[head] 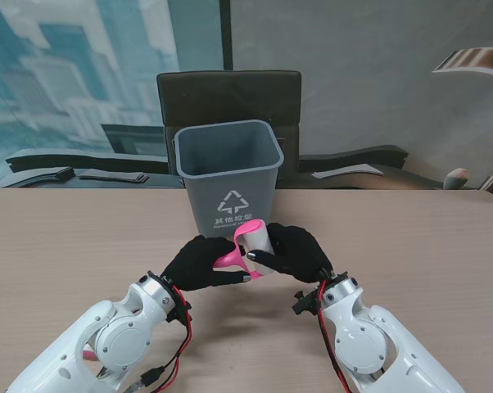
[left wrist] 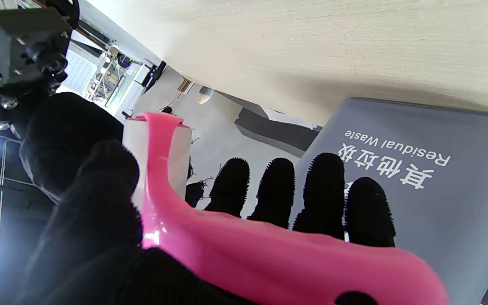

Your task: Replace a lint-roller refill

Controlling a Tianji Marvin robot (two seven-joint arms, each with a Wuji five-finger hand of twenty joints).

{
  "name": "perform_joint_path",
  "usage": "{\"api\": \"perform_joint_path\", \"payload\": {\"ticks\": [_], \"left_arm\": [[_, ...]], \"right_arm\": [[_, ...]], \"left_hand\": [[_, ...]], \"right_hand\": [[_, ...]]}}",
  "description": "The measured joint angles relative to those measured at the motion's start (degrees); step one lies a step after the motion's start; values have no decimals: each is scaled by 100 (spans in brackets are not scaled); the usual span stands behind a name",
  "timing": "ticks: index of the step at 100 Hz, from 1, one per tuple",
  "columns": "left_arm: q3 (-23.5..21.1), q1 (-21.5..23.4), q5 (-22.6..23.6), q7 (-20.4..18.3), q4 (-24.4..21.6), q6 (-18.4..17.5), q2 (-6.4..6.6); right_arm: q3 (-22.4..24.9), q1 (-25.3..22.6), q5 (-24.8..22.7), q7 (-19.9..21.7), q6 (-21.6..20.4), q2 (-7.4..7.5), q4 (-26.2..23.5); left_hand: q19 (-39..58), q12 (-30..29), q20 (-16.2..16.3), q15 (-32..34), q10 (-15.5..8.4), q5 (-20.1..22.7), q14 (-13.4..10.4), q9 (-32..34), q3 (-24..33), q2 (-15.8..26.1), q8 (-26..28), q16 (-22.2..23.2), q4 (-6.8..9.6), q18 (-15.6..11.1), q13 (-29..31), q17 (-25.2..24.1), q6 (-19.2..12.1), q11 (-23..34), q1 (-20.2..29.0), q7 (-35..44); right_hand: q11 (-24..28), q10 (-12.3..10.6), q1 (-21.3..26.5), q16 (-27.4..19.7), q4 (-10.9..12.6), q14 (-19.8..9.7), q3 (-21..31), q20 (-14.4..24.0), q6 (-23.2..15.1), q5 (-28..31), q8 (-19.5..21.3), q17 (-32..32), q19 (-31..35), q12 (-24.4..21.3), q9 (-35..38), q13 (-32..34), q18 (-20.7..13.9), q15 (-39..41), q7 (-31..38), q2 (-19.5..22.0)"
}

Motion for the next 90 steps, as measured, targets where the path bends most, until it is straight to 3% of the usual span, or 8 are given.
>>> {"api": "perform_joint_path", "payload": {"ticks": [24, 39, 52, 62, 76, 81, 90], "left_arm": [[117, -35, -49, 139, 12, 189, -46], [170, -77, -22, 203, 36, 285, -68], [244, -119, 36, 267, 72, 334, -73], [300, -153, 126, 358, 112, 352, -82], [320, -167, 176, 475, 137, 352, -105], [326, -169, 175, 519, 138, 353, -114], [342, -168, 155, 616, 142, 367, -133]], "right_arm": [[-68, 60, -118, -103, -31, -11, 69], [-96, 64, -161, -191, -51, -24, 72], [-124, 64, -161, -258, -50, -40, 72], [-153, 63, -160, -325, -50, -51, 70], [-171, 56, -165, -355, -53, -61, 64], [-178, 54, -165, -359, -55, -64, 62], [-182, 53, -165, -369, -65, -66, 61]], "left_hand": [[232, 0, 58, 226, 9, 168, 59, 238, -74, 26, 188, 49, 15, 46, 0, 20, 2, 216, 18, 454], [391, -1, 59, 373, 9, 151, 60, 302, -66, 19, 388, 53, 349, 54, 93, 109, -25, 359, 149, 916], [513, -1, 59, 482, 9, 68, 60, 370, 306, 7, 585, 54, 583, 58, 144, 166, -59, 512, 68, 1314], [539, -1, 59, 564, 9, 68, 60, 411, 738, -235, 660, 55, 747, 60, 149, 192, -61, 559, 53, 1488], [720, -1, 19, 715, 9, 63, 60, 509, 1546, -809, 731, 58, 746, 61, 342, 315, -104, 717, 49, 1943], [814, -1, 17, 795, 3, 10, 57, 648, 1825, -1007, 668, 58, 561, 61, 436, 372, -139, 798, 141, 2225], [948, 155, -29, 894, -29, 10, -6, 866, 2162, -1252, 472, 58, 491, 61, 607, 469, -152, 846, 186, 2537]], "right_hand": [[38, 0, 0, 0, -2, 0, 0, 0, 0, 9, 0, 37, 16, 1, 9, 47, 6, 4, 0, 0], [40, 0, 0, 1, -3, 2, 0, 0, 0, 18, 0, 48, 44, 2, 58, 54, 22, 57, 0, 0], [40, 0, 0, 7, -4, 25, 0, 0, 0, 27, 0, 49, 49, 2, 60, 54, 58, 67, 36, 0], [40, 0, 0, 8, -4, 57, 64, 0, 1, 82, 0, 49, 50, 4, 70, 54, 86, 67, 98, 0], [40, 9, 0, -52, -4, 84, 69, -6, 1, 83, 0, 40, 50, 4, 71, 54, 133, 5, 124, 0], [40, 17, 0, -43, -6, 92, 110, -6, 1, 83, 0, 40, 50, 4, 71, 55, 140, -2, 140, 0], [29, 39, 0, -41, -21, 99, 117, -7, 1, 83, 0, 41, 50, 4, 71, 55, 149, -3, 140, 0]]}}
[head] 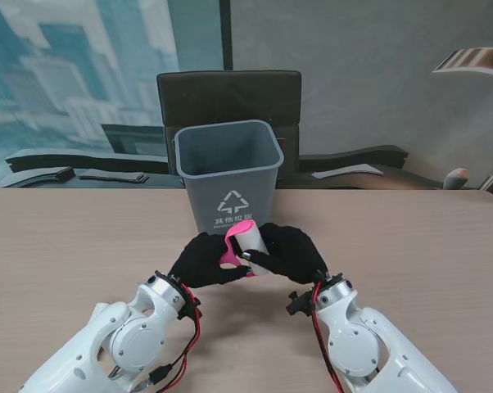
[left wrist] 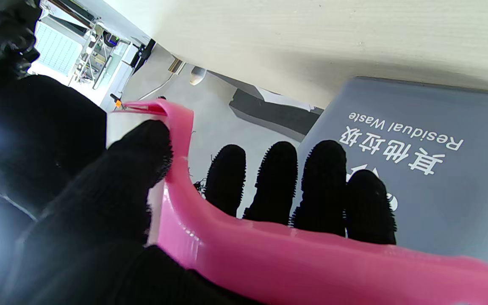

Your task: Replace a lint-roller refill

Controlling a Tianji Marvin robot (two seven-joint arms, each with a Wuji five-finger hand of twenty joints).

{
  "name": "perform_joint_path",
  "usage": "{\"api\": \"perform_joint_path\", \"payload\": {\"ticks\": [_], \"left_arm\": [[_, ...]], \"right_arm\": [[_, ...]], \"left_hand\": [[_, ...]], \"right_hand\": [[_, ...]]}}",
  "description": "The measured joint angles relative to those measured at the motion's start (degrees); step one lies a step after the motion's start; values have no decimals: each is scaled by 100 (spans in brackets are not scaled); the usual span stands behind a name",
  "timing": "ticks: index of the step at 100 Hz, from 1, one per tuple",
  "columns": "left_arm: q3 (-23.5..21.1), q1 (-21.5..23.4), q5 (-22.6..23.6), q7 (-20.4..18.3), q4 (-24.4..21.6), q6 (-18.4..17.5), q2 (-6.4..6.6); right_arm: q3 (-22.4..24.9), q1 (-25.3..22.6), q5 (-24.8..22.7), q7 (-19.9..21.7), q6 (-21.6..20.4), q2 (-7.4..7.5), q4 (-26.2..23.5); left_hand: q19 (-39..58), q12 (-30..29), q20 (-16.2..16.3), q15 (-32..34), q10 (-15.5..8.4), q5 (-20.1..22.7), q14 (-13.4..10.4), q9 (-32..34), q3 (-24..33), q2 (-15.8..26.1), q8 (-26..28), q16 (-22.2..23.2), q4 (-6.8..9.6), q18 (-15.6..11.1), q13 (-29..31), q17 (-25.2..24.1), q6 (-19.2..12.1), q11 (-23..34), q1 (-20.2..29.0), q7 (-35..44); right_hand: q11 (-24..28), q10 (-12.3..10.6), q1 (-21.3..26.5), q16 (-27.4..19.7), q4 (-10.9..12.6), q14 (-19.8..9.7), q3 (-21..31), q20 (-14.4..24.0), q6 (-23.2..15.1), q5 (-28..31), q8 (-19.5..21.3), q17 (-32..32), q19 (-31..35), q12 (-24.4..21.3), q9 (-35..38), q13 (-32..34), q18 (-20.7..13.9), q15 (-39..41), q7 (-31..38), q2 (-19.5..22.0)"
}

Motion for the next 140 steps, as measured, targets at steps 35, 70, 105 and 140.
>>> {"api": "perform_joint_path", "payload": {"ticks": [35, 70, 105, 140], "left_arm": [[93, 6, -53, 292, 25, 36, -54], [95, -38, 672, 594, 177, -345, -15], [166, -218, 1347, 871, 391, -658, 87], [193, -295, 1222, 665, 438, -719, 131]], "right_arm": [[-39, 3, 73, -69, 9, -5, -5], [-107, -9, 467, 3, 51, -25, -26], [-88, -160, 1735, 641, 354, -14, -290], [-29, -196, 1598, 847, 341, 25, -322]], "left_hand": [[850, 829, -6, 1009, -167, 121, -158, 997, 527, -446, -216, -13, -126, 18, 944, 918, -46, 30, 261, 1048], [1363, 1968, 37, 1855, -174, -119, -218, 1001, 699, -525, 609, 919, 488, 22, 1074, 1070, -44, 442, 254, 1585], [1592, 2186, 153, 2217, -183, -222, -290, 1002, 700, -738, 960, 1279, 827, 22, 1225, 1230, -58, 622, 233, 1699], [1628, 2205, 158, 2229, -205, -231, -330, 1004, 751, -801, 1022, 1349, 1000, 20, 1302, 1295, -287, 654, 188, 1707]], "right_hand": [[-44, 126, 0, 3, -1, 171, 149, -13, 1, 0, 12, 55, 0, -3, -6, 9, 222, -8, 148, -228], [-23, 384, 0, 236, -481, 381, 808, -28, 2, 88, -220, 464, 0, 287, 154, 306, 548, 228, 795, -1265], [-670, 1079, 371, 1080, -609, 124, 1296, 289, 142, 142, -399, 1030, 226, 535, 74, 499, 351, 1780, 783, -2091], [-1003, 1133, 517, 563, -617, -9, 1323, 298, 191, 132, -526, 853, -98, 357, 73, 649, 125, 1154, 599, -2107]]}}
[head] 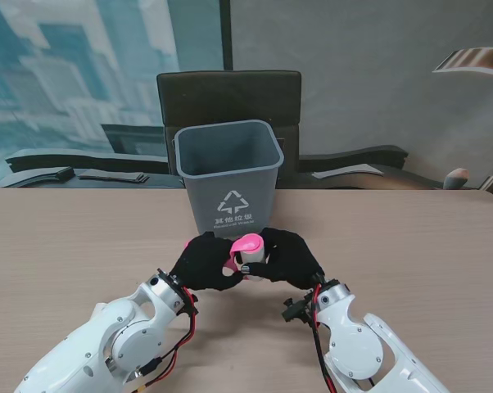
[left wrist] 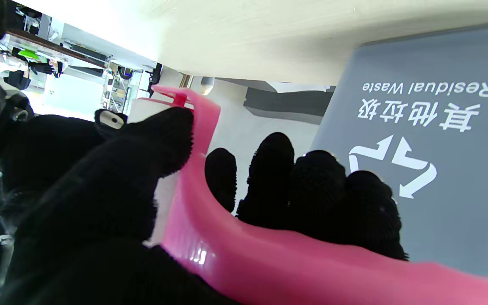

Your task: Replace a lint-roller refill

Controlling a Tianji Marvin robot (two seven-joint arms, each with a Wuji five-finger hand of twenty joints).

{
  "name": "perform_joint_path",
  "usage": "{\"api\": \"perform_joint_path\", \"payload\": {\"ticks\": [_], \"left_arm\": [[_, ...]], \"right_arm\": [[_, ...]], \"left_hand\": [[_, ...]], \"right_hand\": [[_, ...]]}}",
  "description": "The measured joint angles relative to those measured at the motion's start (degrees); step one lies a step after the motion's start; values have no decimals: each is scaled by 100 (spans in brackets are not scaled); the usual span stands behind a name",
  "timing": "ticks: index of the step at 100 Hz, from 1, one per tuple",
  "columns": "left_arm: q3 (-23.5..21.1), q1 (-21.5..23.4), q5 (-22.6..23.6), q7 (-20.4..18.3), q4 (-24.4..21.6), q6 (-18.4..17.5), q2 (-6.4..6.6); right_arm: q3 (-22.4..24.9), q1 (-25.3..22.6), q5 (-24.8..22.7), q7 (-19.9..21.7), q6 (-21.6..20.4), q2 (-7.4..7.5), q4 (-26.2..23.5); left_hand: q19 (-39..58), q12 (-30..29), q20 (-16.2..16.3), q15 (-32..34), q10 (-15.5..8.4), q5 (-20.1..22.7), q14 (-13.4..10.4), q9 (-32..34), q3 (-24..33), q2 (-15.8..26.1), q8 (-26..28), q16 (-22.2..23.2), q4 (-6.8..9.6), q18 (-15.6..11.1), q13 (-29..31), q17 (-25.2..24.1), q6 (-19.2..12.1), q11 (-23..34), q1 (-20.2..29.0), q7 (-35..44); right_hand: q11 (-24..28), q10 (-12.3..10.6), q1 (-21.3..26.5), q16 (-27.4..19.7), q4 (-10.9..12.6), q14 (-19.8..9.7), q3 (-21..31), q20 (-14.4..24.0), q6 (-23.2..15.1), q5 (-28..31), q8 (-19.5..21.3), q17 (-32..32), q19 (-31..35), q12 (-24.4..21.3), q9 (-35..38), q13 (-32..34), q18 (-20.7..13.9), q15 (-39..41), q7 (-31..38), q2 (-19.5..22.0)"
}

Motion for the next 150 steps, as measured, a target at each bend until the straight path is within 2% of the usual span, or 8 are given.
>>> {"api": "perform_joint_path", "payload": {"ticks": [13, 37, 56, 75, 88, 96, 118, 150], "left_arm": [[-54, 85, -239, -106, -57, 57, -11], [-136, 210, -378, -102, -168, 75, -44], [-188, 272, -559, -144, -255, 40, -64], [-213, 290, -575, -130, -295, -71, -78], [-213, 277, -520, -55, -295, -158, -83], [-231, 270, -452, -59, -295, -196, -81], [-283, 274, -227, -234, -323, -235, -37], [-181, 191, 97, -261, -402, 60, 28]], "right_arm": [[-10, 88, -517, -44, -218, 9, 106], [9, 175, -1058, -54, -259, 50, 168], [6, 244, -1500, -196, -286, 83, 264], [-60, 290, -1561, -381, -241, 89, 348], [-144, 297, -1529, -821, -136, 31, 397], [-136, 293, -1476, -843, -113, -11, 402], [-128, 259, -1330, -903, -50, -55, 328], [-151, 171, -904, -926, 36, -104, 208]], "left_hand": [[2, 0, 0, 2, -5, -7, -6, 0, 204, -3, 75, 2, 186, -6, 0, 0, 192, 9, 85, 103], [2, 1, 0, 3, -12, -8, -11, 2, 507, 95, 77, 4, 370, -12, 1, 1, 693, 13, 304, 134], [3, 2, 0, 3, 21, -8, -12, 6, 711, 290, 83, 4, 463, -14, 1, 2, 917, 28, 314, 135], [-3, 2, 0, -55, 38, -51, -10, 7, 729, 290, 85, -2, 459, -15, 2, -18, 964, -81, 316, 111], [-426, -504, -141, -813, 81, -70, 59, -182, 373, 600, -461, -415, -371, -30, -290, -400, 1079, -580, 554, -459], [-867, -1000, -169, -1375, 176, -80, 130, -674, 309, 631, -578, -656, -619, -73, -766, -819, 1119, -740, 572, -988], [-1882, -2232, -208, -2627, 314, -409, 124, -1949, -180, 973, -1303, -1091, -562, -100, -1765, -1619, 1203, -1250, 130, -3458], [-2420, -2410, -208, -3247, 319, -353, 124, -2465, -458, 970, -1627, -1304, -762, -109, -2257, -1929, 958, -1656, 86, -3996]], "right_hand": [[-138, -205, 102, -78, -71, 42, 348, -7, -232, -5, 243, -447, -181, -285, -114, -237, -57, -418, -366, -352], [182, -986, 23, -30, -57, 139, 534, -70, -896, -302, 488, -1318, -369, -287, -965, -1284, -195, -871, -423, -411], [499, -1478, 23, -149, 390, 244, 770, -73, -1261, -362, 1166, -1976, -516, -488, -1719, -2122, -282, -1016, -1064, -411], [501, -1460, 22, -328, 382, 237, 623, -119, -1262, -498, 723, -1791, -554, -591, -1261, -1964, -286, -1153, -523, -240], [433, -1299, 21, -340, 288, 146, 319, -156, -1183, -283, 553, -1300, -385, -601, -779, -1394, -288, -1140, -419, -240], [462, -1096, 21, -334, 264, 124, 318, -156, -998, -219, 553, -1090, -272, -582, -654, -1195, -261, -996, -411, -240], [652, -803, 20, -203, 50, 77, 315, -156, -750, -159, 619, -764, 24, -182, -516, -918, -194, -575, -277, -235], [662, -584, 20, -120, 49, 142, 315, -150, -460, -142, 648, -603, 170, 38, -404, -772, -12, -347, -277, -183]]}}
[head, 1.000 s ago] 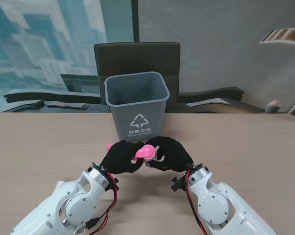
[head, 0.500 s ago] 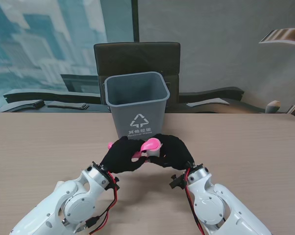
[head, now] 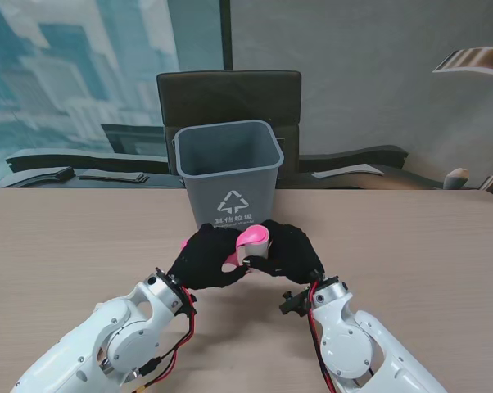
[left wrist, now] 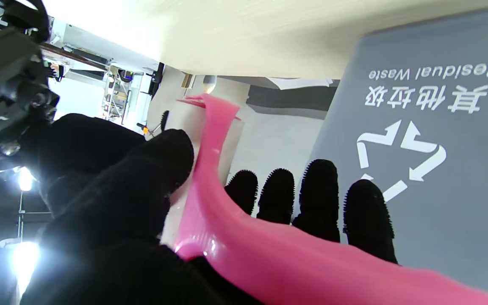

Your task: Replace a lint-roller refill

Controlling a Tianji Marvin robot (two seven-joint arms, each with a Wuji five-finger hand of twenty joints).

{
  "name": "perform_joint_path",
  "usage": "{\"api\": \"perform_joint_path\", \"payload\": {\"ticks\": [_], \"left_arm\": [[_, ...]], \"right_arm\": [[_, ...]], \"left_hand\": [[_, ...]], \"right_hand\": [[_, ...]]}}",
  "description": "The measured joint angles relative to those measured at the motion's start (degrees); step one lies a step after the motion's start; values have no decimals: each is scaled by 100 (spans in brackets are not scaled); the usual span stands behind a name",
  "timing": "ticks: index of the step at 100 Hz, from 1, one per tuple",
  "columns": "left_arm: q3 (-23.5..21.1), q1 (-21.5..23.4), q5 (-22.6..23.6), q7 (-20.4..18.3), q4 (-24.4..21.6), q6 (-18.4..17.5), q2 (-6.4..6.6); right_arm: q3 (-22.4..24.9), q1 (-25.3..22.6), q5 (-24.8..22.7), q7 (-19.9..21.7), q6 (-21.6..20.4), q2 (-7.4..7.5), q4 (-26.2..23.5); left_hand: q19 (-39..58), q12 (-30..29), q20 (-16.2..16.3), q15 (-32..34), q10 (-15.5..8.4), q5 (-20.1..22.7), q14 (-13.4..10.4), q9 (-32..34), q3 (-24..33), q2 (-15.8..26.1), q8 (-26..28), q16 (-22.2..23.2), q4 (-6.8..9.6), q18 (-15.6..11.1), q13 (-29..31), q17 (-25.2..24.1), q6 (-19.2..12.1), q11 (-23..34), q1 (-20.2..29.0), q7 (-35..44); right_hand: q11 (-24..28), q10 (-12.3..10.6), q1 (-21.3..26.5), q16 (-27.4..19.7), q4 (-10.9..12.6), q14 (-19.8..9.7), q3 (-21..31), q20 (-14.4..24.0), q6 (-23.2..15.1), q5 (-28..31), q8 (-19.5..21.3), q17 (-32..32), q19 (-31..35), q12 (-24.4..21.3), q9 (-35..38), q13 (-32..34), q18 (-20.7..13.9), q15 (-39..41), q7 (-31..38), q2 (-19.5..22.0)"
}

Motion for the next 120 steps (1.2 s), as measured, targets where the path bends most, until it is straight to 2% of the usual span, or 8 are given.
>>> {"api": "perform_joint_path", "payload": {"ticks": [19, 24, 38, 55, 80, 95, 104, 120], "left_arm": [[55, -82, 138, 202, 97, 34, -4], [54, -86, 125, 202, 98, 33, -5], [83, -101, 76, 379, 132, 15, -23], [91, -123, -207, 389, 195, -109, -53], [17, -65, -272, 386, 201, -163, -85], [-38, -20, -253, 431, 198, -216, -95], [-48, -7, -245, 435, 187, -256, -100], [-42, 4, -234, 445, 186, -322, -114]], "right_arm": [[14, -119, 206, 0, 21, -22, -121], [14, -141, 251, 6, 28, -28, -140], [5, -181, 345, 11, 61, -48, -188], [9, -195, 405, 11, 63, -56, -213], [86, -146, 140, 245, -266, -17, -115], [135, -97, -271, 263, -357, 19, -55], [171, -77, -343, 301, -400, 42, -41], [244, -51, -858, 211, -470, 59, -37]], "left_hand": [[72, 0, 10, 175, -2, 127, 0, 327, -73, -90, 666, 0, -45, -22, 225, 183, -471, 336, -11, 898], [221, 19, 10, 355, -87, 170, 0, 688, 167, -357, 851, 0, -284, -52, 516, 371, -590, 403, 16, 1293], [1006, 1076, 10, 1094, -411, 399, -82, 2288, 491, -912, 780, 80, -600, -69, 1639, 1192, -662, -71, 277, 2582], [1603, 2063, -29, 2375, -494, 413, -151, 2555, 659, -1100, 980, 686, -616, -69, 2111, 1640, -493, 338, 395, 2995], [1868, 3010, 4, 2934, -495, 355, -167, 2555, 965, -1240, 1709, 1446, 19, -69, 2111, 1627, -262, 843, 412, 3422], [1876, 3040, 18, 2950, -437, 355, -169, 2555, 1193, -1172, 1803, 1458, 121, -69, 2112, 1625, -143, 926, 413, 3562], [1887, 3042, 27, 2994, -437, 355, -172, 2555, 1193, -1105, 1839, 1461, 157, -69, 2112, 1625, -193, 931, 399, 3600], [1891, 3048, 65, 3017, -443, 355, -176, 2555, 1193, -1073, 1840, 1515, 157, -69, 2112, 1625, -255, 934, 397, 3601]], "right_hand": [[1, 91, 0, 6, 0, 104, 0, 12, 83, 10, 0, 52, 14, 51, 26, 51, 150, 63, 0, 1], [1, 97, 0, 6, 0, 120, 0, 12, 83, 46, 0, 58, 14, 59, 28, 53, 172, 64, 0, 1], [1, 131, 0, 6, -8, 146, 0, 13, 73, 62, 69, 63, 15, 59, 44, 53, 207, 64, 0, 1], [-14, 146, 0, 10, -40, 189, 0, 13, 48, 70, 70, 65, 15, 59, 44, 53, 259, 77, 0, 1], [-146, -289, 4, 33, -40, 268, -70, 8, -298, -300, -18, -750, -188, -316, -617, -683, 185, 46, -47, 239], [-126, -953, -416, -16, 297, 422, -75, -64, -693, -506, 311, -1531, -585, -664, -1310, -1438, 116, -371, -459, 643], [-197, -966, -766, -704, 718, 134, -115, -286, -786, -466, 1121, -2096, -1063, -811, -1799, -2314, -483, -1822, -1123, 970], [-456, -1026, -1063, -986, 995, 130, -328, -370, -1205, -683, 1319, -2673, -1270, -939, -2474, -3110, -675, -2455, -1935, 1096]]}}
